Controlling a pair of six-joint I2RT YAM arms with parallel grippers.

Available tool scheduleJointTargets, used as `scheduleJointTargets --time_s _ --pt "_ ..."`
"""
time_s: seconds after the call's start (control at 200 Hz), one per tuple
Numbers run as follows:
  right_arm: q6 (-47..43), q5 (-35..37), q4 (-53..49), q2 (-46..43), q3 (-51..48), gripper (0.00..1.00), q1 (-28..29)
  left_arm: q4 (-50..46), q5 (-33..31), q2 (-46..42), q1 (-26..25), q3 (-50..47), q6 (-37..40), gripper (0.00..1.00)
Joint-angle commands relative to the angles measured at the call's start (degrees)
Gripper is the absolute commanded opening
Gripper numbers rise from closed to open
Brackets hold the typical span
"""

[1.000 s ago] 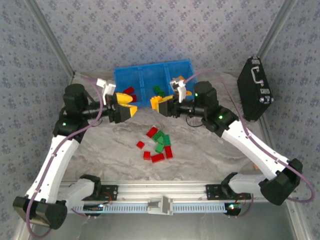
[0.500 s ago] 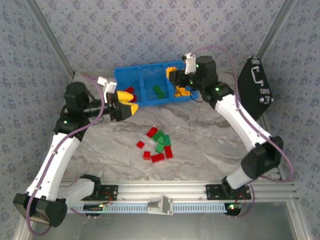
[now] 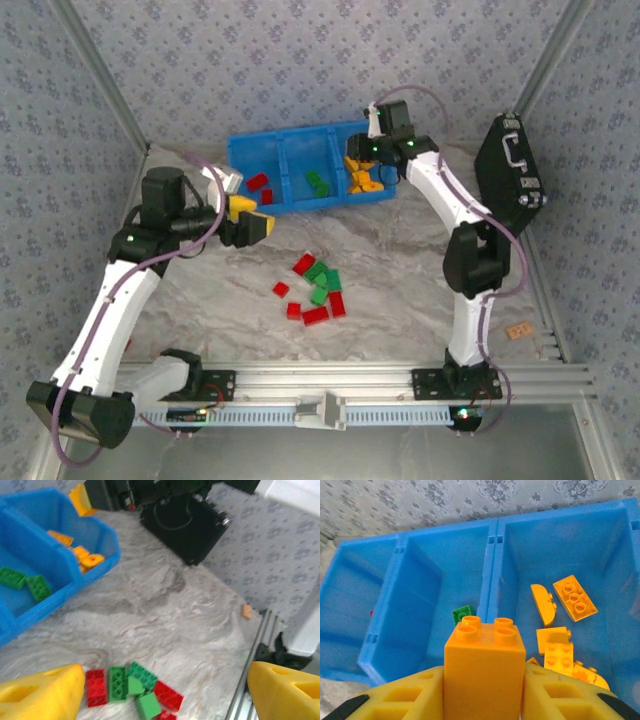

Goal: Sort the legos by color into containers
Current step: Place the lego in the container.

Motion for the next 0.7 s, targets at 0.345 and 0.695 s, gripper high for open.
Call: scheduleJointTargets --time_s 0.345,0.695 --pt "-6.0 9.0 -14.3 15.7 16.4 0.44 1.2 -14.0 -32.0 4.0 -8.7 -4.1 8.3 0.85" --pt "-7.1 9.3 -14.8 16.0 15.3 0.48 0.5 -14.9 -42.2 6.5 -14.7 -5.4 6.2 0.85"
